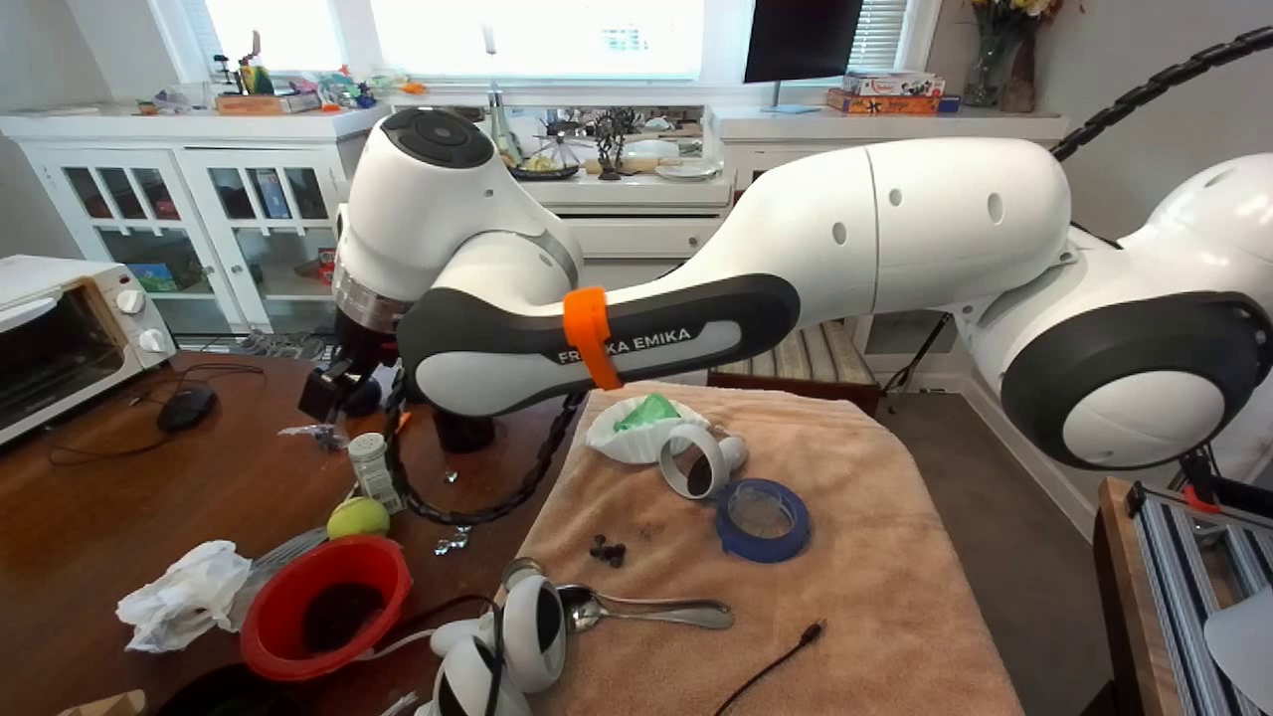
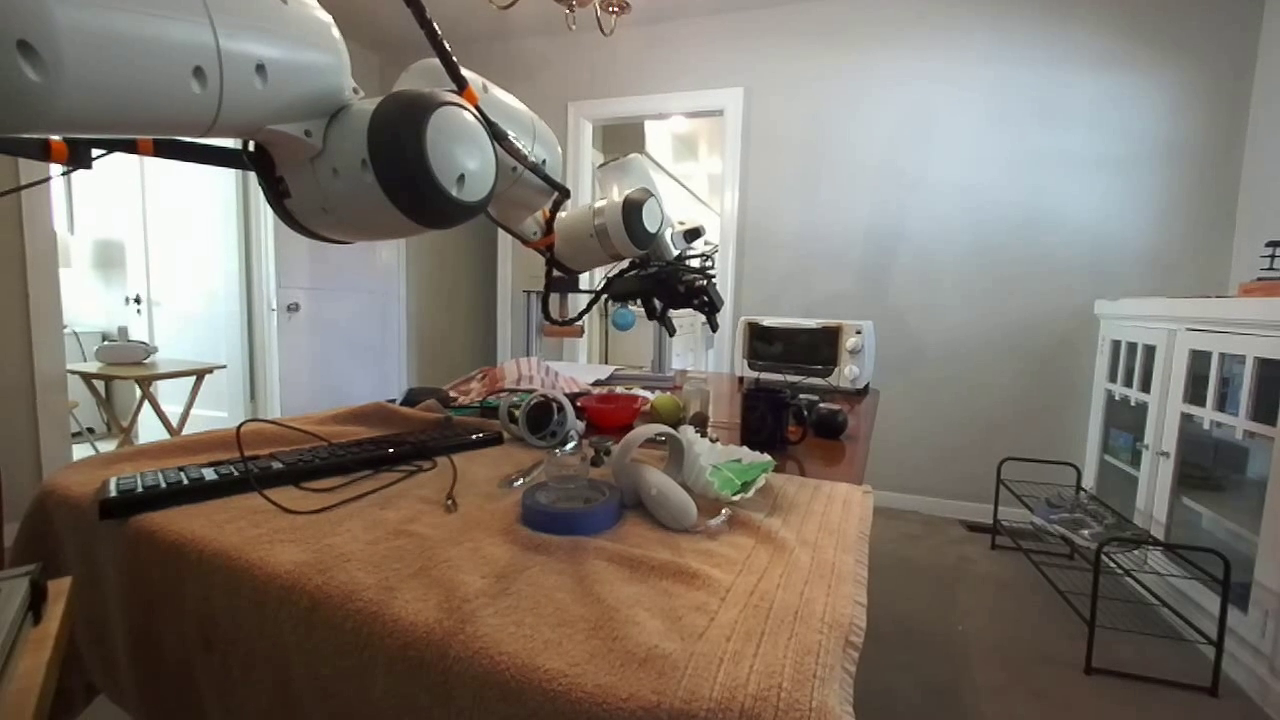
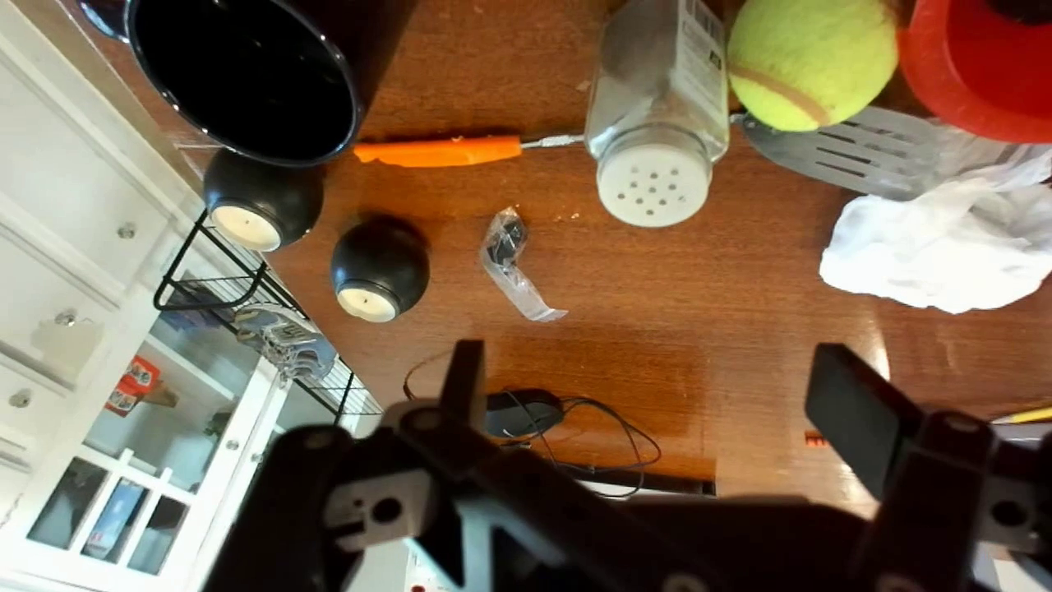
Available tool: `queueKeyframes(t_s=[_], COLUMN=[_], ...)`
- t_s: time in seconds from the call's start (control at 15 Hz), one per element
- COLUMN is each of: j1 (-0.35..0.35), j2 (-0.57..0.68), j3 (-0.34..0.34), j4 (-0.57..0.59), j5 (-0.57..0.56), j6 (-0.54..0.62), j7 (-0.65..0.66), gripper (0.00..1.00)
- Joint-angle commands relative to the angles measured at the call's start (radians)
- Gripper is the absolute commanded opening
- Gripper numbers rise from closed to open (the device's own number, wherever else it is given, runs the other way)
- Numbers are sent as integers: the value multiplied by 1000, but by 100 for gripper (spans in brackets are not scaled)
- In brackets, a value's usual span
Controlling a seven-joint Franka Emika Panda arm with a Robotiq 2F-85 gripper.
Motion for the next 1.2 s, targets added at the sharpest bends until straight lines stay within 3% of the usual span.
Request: queueKeyframes(t_s=[0.0, 0.13, 0.67, 1.13], j1=[-9, -24, -48, -93], j2=[10, 48, 63, 95], j3=[7, 27, 51, 148], j4=[-19, 27, 17, 15], j5=[39, 72, 122, 177], j6=[-34, -78, -167, -210], j7=[62, 80, 126, -90], gripper=[100, 100, 100, 100])
